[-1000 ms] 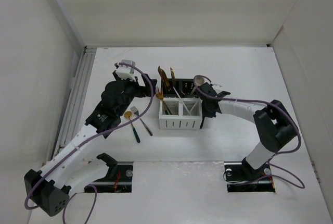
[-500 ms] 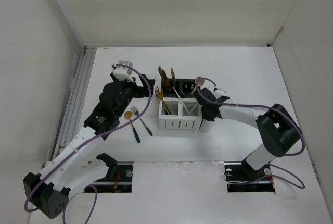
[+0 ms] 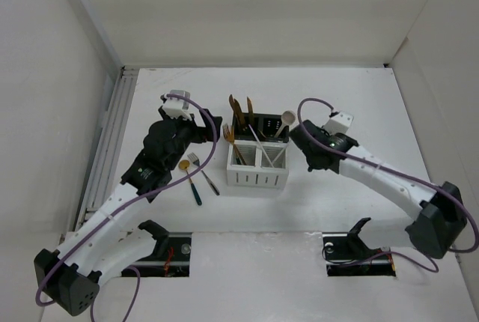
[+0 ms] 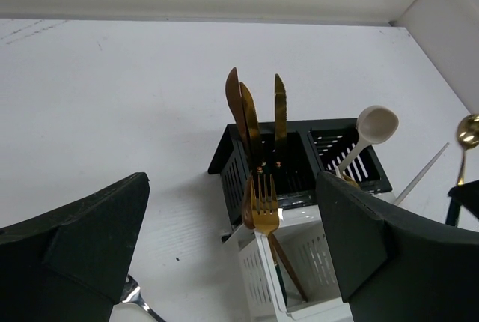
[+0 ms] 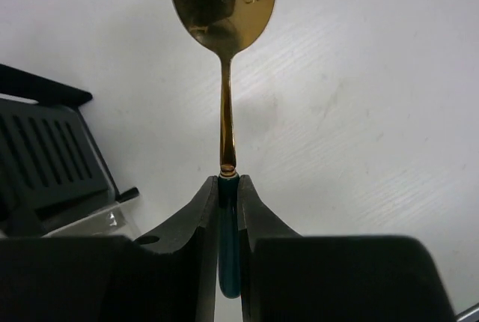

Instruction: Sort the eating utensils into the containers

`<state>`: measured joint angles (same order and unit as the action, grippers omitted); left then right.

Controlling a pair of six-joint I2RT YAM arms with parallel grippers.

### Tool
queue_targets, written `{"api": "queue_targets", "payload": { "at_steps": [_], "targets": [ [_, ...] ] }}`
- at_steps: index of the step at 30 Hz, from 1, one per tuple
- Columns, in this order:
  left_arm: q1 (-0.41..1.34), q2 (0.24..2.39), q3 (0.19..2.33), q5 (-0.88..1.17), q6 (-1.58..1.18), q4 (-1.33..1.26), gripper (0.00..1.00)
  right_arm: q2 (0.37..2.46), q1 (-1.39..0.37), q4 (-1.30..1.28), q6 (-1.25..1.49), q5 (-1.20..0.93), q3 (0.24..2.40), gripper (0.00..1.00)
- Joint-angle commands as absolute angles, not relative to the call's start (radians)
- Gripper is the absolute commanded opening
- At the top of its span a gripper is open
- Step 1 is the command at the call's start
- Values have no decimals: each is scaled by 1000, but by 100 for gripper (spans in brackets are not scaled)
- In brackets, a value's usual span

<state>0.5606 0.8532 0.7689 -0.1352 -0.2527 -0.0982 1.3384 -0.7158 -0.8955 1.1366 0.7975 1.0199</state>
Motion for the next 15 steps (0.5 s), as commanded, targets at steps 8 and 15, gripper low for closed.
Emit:
{"api": "queue_targets", "payload": {
  "at_steps": [8, 15],
  "targets": [
    [525, 815, 747, -173, -258, -112, 95, 697, -761, -61, 192, 697, 793, 0],
    [494, 815, 718, -173, -258, -103, 97, 876, -770, 32, 14, 488, 934, 0]
  ]
}}
